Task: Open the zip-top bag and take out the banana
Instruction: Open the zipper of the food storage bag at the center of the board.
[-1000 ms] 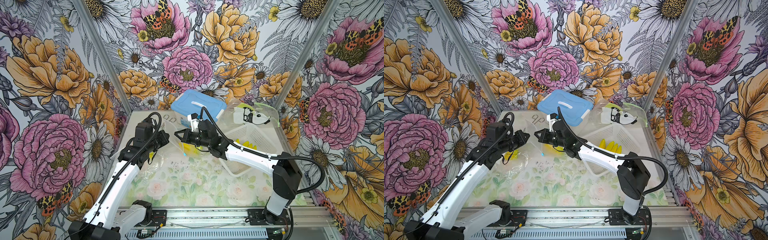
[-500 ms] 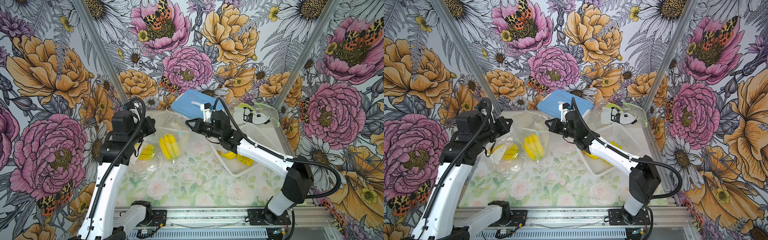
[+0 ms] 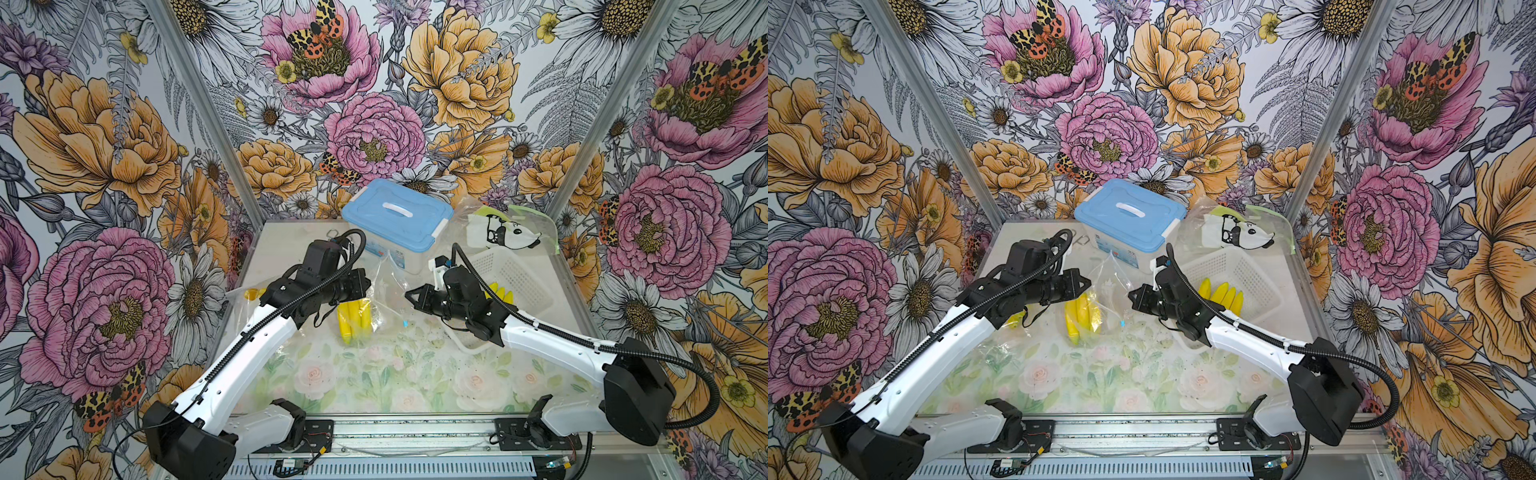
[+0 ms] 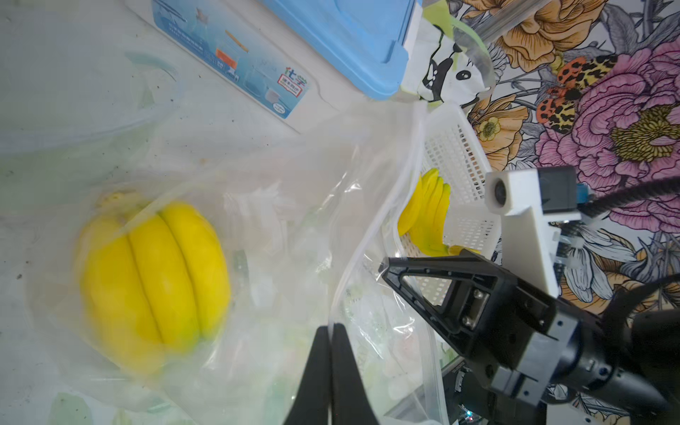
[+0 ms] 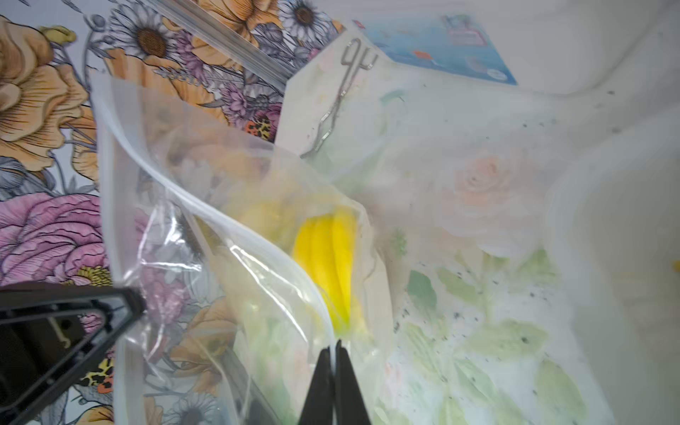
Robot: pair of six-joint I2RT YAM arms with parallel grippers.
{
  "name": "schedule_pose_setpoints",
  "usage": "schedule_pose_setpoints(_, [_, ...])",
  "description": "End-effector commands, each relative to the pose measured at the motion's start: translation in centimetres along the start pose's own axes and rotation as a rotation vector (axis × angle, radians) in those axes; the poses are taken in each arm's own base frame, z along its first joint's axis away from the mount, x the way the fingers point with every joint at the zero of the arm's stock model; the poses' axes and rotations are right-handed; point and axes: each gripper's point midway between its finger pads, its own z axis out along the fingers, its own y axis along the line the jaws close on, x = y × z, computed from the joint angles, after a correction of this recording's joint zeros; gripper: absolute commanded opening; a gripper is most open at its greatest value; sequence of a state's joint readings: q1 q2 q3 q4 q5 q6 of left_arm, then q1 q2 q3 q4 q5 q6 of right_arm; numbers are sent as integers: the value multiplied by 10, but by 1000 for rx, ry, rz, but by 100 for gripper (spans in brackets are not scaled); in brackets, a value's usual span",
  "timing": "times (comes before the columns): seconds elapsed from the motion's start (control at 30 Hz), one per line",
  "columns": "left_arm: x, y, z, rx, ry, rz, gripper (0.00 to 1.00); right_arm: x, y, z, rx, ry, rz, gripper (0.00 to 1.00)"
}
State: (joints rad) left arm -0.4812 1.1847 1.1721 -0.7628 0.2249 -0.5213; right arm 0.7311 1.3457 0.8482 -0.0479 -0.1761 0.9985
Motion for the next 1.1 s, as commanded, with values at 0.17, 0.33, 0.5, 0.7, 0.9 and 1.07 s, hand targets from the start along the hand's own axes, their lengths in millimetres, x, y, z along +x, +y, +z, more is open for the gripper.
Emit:
schedule_pose_setpoints(0.17, [-29,-41,0,73,-75,63,0,-27,-8,-49,50,-124,-44,0])
schedule_pose_setpoints(0.33, [-18,-55,11,84,-35,91,0,-40,6,-64,19,-151,-79,9])
schedule_pose_setpoints(0.5, [-8,-56,16,74,-19,95,0,-63,25,-103,0,-234,-104,20])
schedule_pose_setpoints(0.7, [-8,-56,20,76,-21,89,0,-70,66,-116,-114,-181,-126,10])
schedule_pose_setpoints(0.9, [-11,-61,23,82,-22,88,0,-61,95,-81,-196,-16,-127,7])
schedule_pose_setpoints(1.07, [-12,-61,26,76,-18,86,0,-39,96,-44,-199,113,-134,2])
